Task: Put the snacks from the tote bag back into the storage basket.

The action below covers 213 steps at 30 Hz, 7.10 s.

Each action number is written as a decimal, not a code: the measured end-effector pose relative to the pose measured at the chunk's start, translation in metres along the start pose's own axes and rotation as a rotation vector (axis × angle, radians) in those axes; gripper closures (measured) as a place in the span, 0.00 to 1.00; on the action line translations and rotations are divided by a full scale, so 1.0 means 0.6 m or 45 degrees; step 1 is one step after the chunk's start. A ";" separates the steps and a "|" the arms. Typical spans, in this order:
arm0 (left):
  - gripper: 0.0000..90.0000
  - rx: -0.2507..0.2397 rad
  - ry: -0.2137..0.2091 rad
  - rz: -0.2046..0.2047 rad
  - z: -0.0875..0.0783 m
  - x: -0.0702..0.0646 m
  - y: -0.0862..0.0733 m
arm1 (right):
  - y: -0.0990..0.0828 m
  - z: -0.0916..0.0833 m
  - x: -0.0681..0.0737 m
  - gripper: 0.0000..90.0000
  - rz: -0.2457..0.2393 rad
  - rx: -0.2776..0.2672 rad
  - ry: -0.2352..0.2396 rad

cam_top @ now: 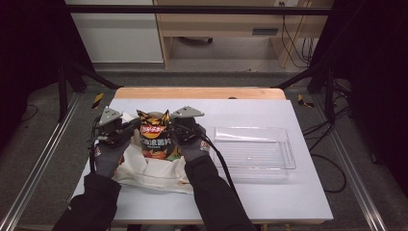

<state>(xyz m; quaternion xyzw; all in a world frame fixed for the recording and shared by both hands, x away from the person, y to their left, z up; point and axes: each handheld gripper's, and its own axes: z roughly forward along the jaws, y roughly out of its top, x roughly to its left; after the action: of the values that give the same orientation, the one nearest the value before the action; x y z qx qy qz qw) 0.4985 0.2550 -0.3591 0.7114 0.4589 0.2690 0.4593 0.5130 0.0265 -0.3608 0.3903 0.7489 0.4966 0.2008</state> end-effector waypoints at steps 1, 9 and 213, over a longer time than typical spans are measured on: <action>0.98 -0.006 -0.003 -0.001 -0.002 0.000 -0.002 | -0.001 -0.001 0.001 0.97 0.009 0.001 0.004; 0.87 -0.014 -0.014 0.000 -0.008 0.002 -0.006 | -0.006 -0.009 0.007 1.00 -0.011 -0.022 0.032; 0.95 -0.120 -0.237 0.112 0.178 -0.354 0.062 | -0.085 -0.253 -0.281 0.98 0.114 -0.083 -0.320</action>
<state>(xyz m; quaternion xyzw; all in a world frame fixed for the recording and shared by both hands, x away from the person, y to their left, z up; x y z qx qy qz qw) 0.5072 0.0145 -0.3634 0.7303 0.3694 0.2429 0.5208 0.4924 -0.2050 -0.3565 0.4757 0.6832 0.4763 0.2831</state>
